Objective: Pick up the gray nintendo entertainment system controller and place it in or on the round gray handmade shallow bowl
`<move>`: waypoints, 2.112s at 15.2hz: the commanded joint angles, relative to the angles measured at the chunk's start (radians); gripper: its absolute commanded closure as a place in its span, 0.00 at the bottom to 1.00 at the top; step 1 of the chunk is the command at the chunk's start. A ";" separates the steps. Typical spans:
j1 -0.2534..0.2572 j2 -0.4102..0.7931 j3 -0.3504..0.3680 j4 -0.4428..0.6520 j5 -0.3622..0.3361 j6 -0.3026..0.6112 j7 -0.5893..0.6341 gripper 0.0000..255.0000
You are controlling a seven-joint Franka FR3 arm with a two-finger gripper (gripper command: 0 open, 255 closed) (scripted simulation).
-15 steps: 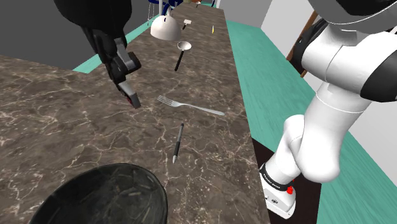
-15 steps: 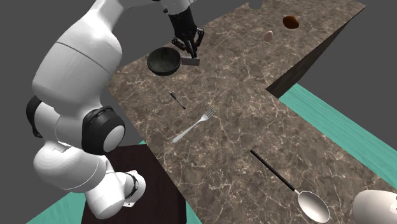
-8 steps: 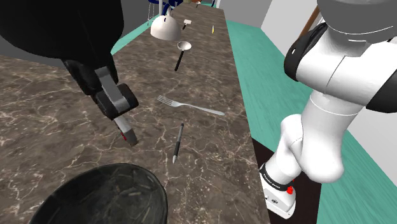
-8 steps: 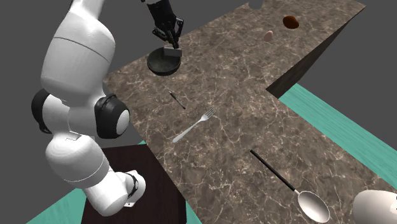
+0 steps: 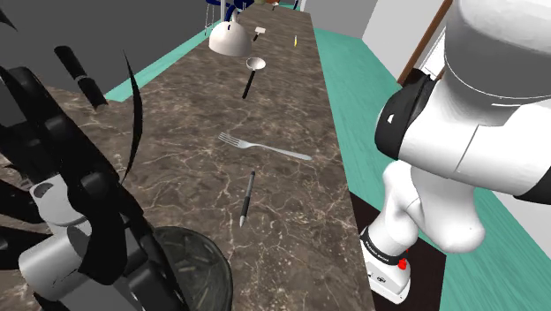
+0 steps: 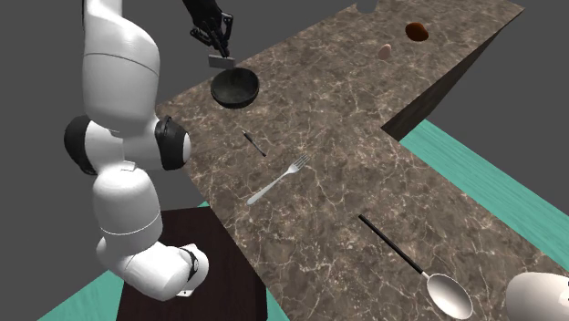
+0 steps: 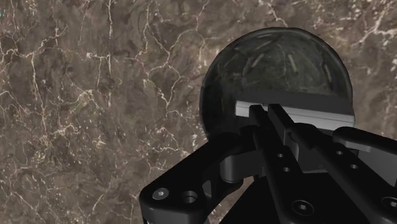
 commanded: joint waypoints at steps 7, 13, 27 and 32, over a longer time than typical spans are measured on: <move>-0.130 -0.126 0.038 -0.318 0.111 0.173 0.080 1.00; -0.189 -0.188 0.043 -0.491 0.161 0.288 0.105 1.00; -0.208 -0.209 0.043 -0.558 0.177 0.336 0.114 0.00; -0.116 -0.117 0.046 -0.331 0.110 0.185 0.109 0.00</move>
